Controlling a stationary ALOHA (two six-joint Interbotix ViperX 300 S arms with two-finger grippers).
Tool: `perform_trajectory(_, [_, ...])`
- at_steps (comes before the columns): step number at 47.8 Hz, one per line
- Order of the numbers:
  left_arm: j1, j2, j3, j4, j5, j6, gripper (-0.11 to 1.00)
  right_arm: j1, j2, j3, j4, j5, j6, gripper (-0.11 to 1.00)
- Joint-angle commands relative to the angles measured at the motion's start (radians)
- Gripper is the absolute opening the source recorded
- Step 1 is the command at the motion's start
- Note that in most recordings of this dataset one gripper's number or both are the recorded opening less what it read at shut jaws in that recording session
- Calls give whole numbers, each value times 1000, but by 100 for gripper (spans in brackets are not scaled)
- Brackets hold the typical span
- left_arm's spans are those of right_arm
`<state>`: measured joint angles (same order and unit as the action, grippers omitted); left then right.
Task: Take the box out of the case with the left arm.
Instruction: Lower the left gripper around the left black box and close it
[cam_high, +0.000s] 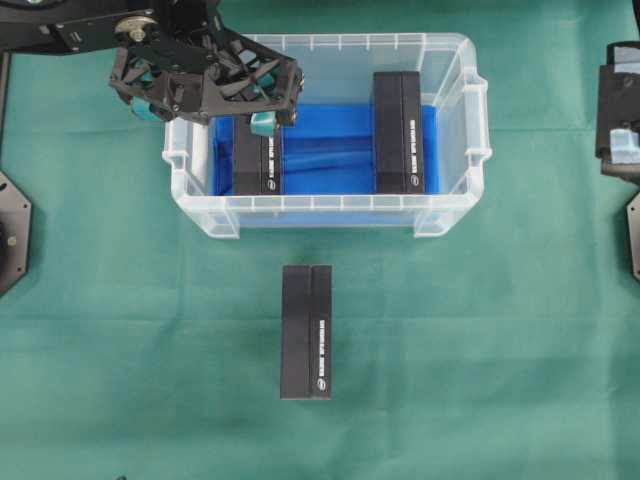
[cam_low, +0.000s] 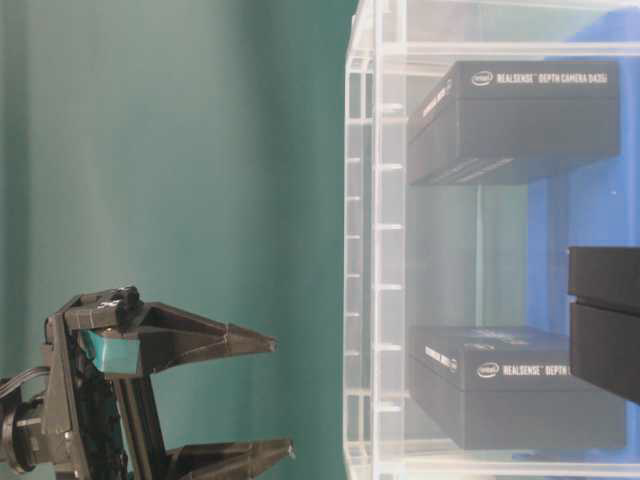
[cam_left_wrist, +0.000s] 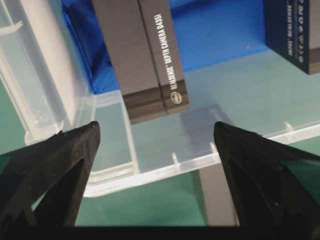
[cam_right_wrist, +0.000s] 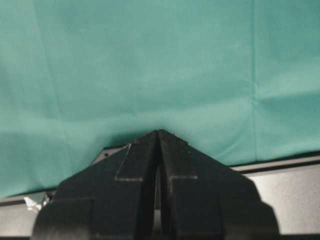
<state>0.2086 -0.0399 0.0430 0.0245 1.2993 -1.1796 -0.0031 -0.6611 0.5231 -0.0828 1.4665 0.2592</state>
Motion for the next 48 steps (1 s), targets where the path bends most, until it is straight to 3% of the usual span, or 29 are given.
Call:
perform_trajectory(1, [2, -6, -6, 3, -12, -2, 93, 0, 2, -11, 2, -6, 2, -1])
perform_trajectory(30, [40, 21, 130, 6, -169, 5, 93, 0, 5, -9, 2, -21, 0, -1])
perform_trajectory(48, [37, 121, 146, 14, -249, 35, 93, 2, 5, -8, 15, -25, 2, -1])
